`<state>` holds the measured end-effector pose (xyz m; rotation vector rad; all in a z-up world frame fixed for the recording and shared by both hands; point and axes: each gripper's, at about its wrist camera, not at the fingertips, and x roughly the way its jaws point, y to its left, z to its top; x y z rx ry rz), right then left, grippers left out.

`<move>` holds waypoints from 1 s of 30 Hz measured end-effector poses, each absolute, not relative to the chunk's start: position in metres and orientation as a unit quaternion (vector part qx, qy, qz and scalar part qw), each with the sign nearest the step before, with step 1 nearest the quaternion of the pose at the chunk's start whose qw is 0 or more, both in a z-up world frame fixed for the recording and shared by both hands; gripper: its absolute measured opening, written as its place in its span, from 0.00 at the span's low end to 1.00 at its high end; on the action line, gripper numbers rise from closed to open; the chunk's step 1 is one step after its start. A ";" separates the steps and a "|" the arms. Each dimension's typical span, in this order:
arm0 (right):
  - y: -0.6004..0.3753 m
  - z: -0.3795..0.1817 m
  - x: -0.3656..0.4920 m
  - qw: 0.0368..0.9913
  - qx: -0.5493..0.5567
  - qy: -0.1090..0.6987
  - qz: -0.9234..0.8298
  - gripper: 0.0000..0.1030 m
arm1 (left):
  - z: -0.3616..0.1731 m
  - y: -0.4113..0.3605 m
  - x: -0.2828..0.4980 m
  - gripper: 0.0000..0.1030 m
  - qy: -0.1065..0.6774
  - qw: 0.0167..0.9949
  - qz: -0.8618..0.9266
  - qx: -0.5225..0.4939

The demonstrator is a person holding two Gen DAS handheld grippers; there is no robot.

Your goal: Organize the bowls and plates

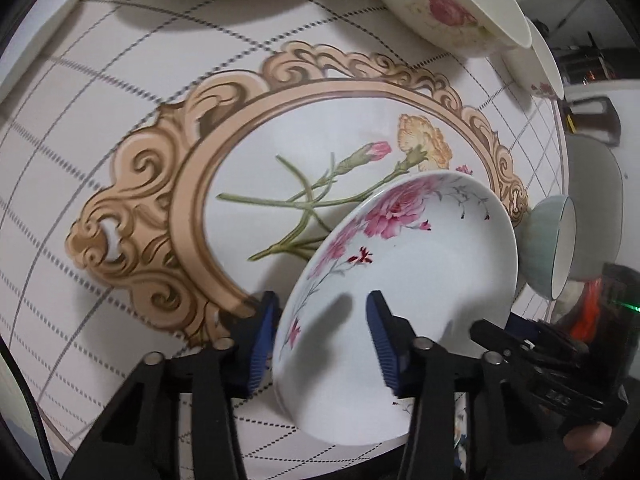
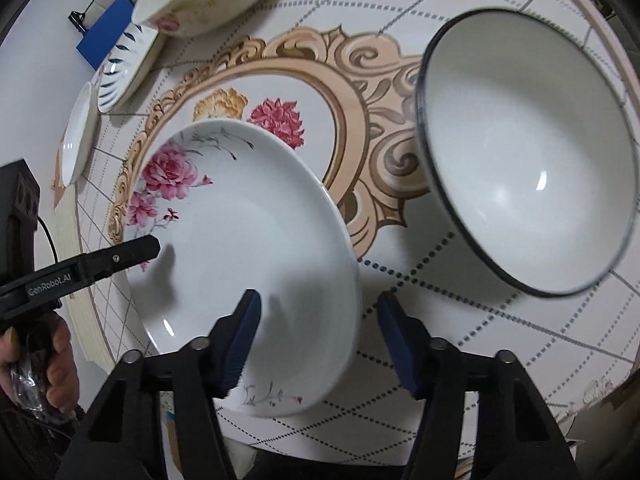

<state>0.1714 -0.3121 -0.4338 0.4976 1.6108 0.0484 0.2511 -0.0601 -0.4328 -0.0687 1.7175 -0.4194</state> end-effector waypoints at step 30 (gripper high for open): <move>-0.227 -0.390 0.205 0.698 0.141 0.693 0.115 0.16 | -0.384 0.068 0.238 0.16 0.704 0.701 -0.106 -0.053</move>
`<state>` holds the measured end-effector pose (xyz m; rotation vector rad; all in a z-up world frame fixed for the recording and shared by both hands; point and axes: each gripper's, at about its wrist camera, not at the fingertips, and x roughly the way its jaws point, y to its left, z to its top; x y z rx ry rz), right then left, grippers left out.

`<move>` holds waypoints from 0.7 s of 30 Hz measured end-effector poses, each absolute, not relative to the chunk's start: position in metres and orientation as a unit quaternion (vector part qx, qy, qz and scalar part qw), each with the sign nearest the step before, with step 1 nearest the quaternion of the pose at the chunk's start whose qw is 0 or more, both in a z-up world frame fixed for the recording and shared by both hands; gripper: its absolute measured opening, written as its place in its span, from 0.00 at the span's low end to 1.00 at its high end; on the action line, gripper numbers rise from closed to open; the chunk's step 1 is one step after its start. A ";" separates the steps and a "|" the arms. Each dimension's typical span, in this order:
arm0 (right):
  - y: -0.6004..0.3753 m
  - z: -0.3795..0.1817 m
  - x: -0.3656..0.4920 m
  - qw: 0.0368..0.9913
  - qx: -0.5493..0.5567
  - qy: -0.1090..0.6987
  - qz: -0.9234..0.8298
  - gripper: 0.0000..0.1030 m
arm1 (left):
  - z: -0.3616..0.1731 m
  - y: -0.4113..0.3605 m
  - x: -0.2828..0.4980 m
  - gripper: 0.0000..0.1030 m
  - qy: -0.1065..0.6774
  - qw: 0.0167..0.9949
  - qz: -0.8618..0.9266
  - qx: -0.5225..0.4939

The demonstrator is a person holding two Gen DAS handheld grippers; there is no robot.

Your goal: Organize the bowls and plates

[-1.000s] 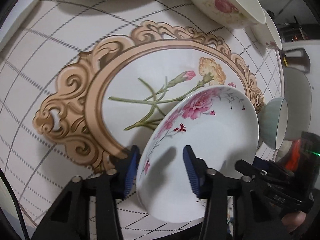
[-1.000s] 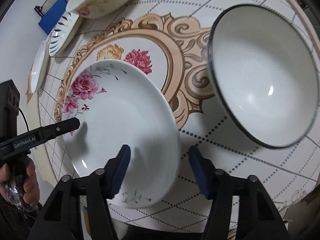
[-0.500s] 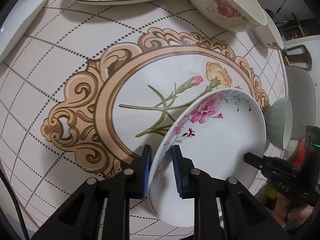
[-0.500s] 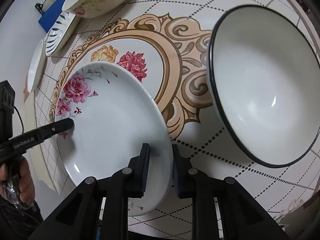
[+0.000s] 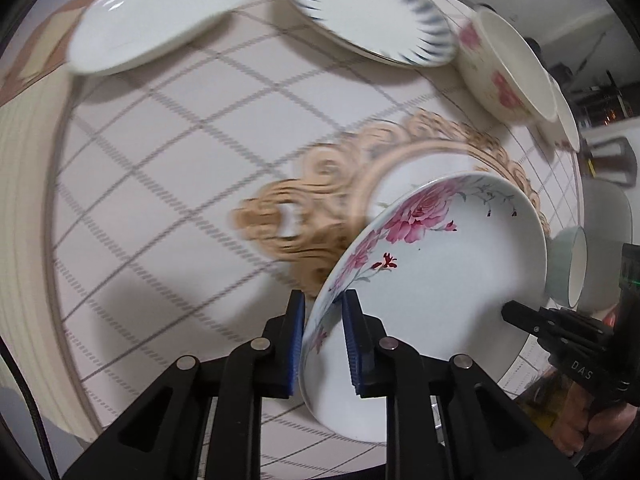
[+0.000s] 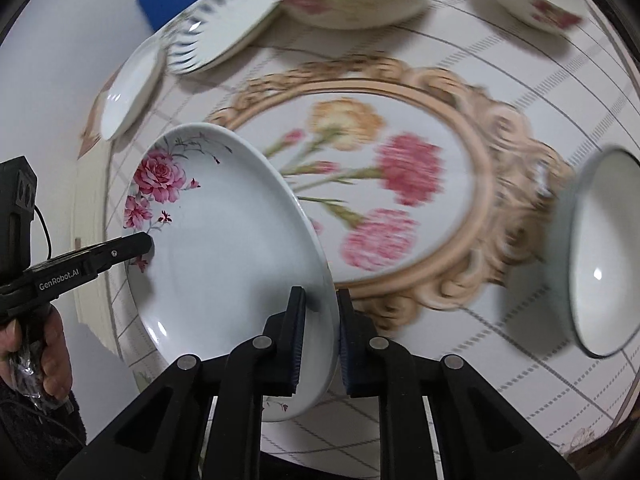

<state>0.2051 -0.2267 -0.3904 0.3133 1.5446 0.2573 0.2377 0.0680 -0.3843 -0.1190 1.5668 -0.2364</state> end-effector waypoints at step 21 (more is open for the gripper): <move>-0.084 -0.431 0.238 0.659 0.134 0.733 0.100 0.17 | -0.410 0.188 0.251 0.16 0.729 0.677 -0.091 -0.040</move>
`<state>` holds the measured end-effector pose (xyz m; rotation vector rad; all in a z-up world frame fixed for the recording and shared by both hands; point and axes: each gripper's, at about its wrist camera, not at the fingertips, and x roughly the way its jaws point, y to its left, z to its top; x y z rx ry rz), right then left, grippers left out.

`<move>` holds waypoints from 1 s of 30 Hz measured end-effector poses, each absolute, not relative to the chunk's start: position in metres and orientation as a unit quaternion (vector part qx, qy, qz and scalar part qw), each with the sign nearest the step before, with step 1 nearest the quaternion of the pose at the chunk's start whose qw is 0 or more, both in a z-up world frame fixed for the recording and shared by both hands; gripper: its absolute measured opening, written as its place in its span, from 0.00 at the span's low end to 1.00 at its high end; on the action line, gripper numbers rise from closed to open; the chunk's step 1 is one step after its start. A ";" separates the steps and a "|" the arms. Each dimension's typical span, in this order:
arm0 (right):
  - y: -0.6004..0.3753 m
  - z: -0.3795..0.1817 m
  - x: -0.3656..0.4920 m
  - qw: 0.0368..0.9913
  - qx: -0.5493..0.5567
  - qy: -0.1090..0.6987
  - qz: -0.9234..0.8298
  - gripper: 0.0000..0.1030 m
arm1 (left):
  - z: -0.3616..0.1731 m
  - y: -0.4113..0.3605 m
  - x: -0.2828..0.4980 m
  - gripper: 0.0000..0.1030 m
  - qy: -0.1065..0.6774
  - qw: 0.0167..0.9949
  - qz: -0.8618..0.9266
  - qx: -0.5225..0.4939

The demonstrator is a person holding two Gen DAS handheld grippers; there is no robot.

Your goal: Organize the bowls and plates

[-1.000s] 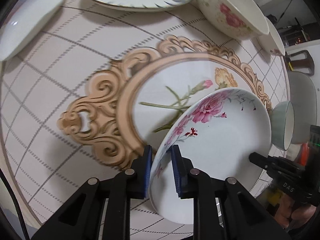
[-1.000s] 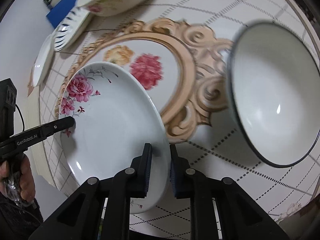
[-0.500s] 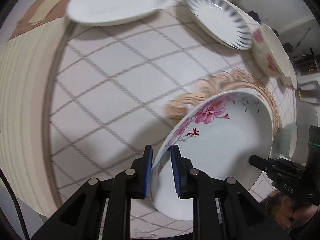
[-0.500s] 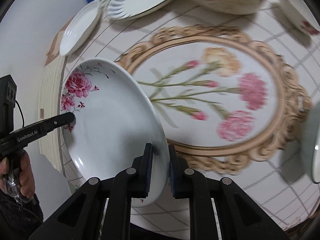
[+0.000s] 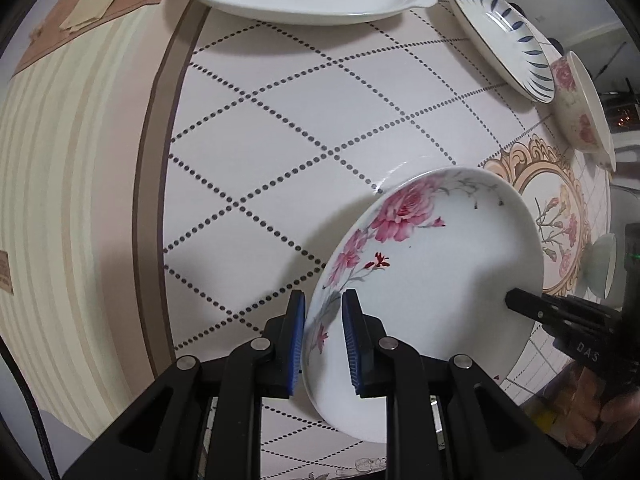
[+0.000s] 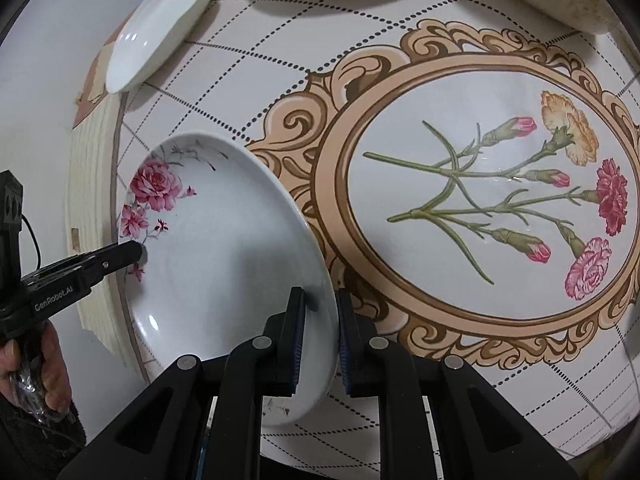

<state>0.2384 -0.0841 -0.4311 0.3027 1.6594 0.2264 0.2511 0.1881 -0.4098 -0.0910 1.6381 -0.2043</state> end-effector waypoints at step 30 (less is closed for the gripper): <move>-0.044 -0.273 0.167 0.750 0.057 0.659 0.025 1.00 | -0.283 0.138 0.197 0.94 0.665 0.742 -0.083 -0.035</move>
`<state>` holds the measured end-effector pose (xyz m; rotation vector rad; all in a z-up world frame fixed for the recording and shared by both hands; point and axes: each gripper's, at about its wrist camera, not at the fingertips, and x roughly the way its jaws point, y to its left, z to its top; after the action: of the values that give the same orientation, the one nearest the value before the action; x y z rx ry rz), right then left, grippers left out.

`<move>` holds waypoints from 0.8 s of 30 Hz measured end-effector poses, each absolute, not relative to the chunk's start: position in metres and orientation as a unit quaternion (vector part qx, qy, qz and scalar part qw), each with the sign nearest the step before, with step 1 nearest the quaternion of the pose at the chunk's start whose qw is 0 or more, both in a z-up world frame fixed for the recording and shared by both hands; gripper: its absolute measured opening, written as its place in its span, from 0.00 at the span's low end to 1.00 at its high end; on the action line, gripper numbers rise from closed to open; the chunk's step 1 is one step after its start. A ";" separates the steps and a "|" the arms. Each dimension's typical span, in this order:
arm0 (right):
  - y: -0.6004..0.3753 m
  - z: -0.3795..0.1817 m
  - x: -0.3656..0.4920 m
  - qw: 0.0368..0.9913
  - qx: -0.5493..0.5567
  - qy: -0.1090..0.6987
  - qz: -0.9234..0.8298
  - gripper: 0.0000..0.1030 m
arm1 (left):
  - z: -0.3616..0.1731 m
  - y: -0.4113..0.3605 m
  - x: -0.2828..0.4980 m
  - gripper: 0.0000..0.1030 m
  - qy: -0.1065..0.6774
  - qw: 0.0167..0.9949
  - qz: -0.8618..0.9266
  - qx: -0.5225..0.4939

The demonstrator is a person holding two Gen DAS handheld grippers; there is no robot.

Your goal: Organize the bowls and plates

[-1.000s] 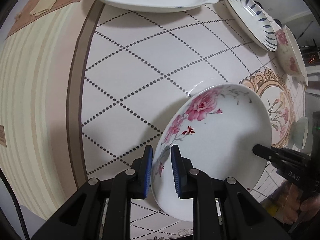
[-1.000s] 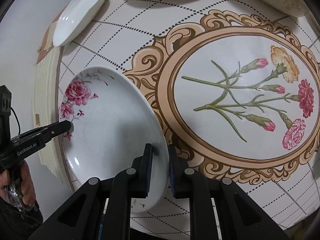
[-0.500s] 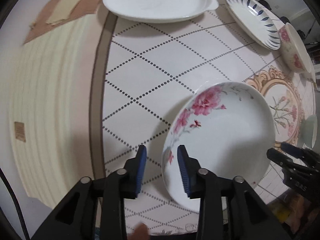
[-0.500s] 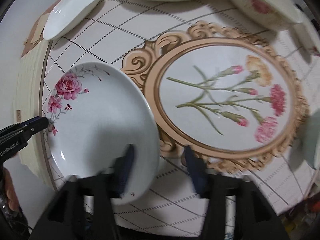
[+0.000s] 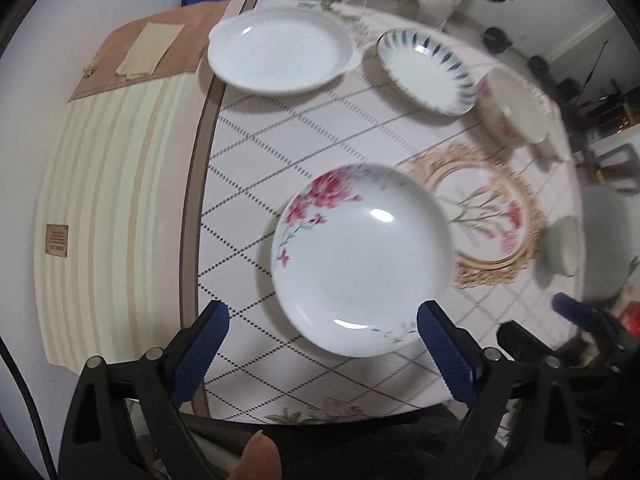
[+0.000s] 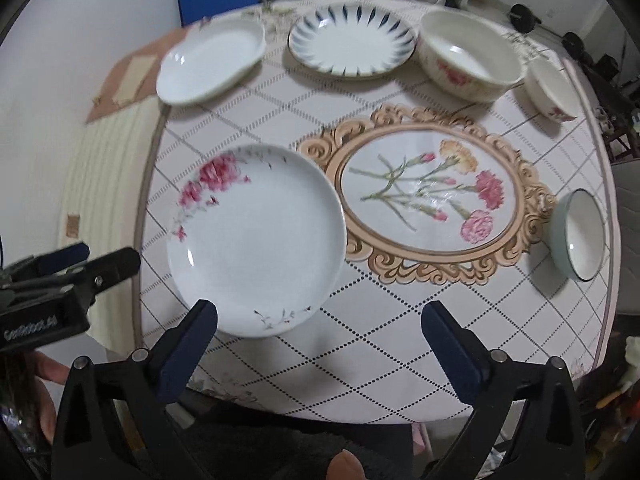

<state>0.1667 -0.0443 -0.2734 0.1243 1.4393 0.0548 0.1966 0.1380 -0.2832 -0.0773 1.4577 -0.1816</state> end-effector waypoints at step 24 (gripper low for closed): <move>-0.110 -0.334 0.387 0.701 0.225 0.676 0.017 1.00 | -0.280 0.192 0.417 0.96 0.626 0.779 0.023 -0.031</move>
<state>0.3874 -0.1099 -0.3336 0.5001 1.5055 0.0382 0.4169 0.1916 -0.2804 -0.0677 1.3527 0.0505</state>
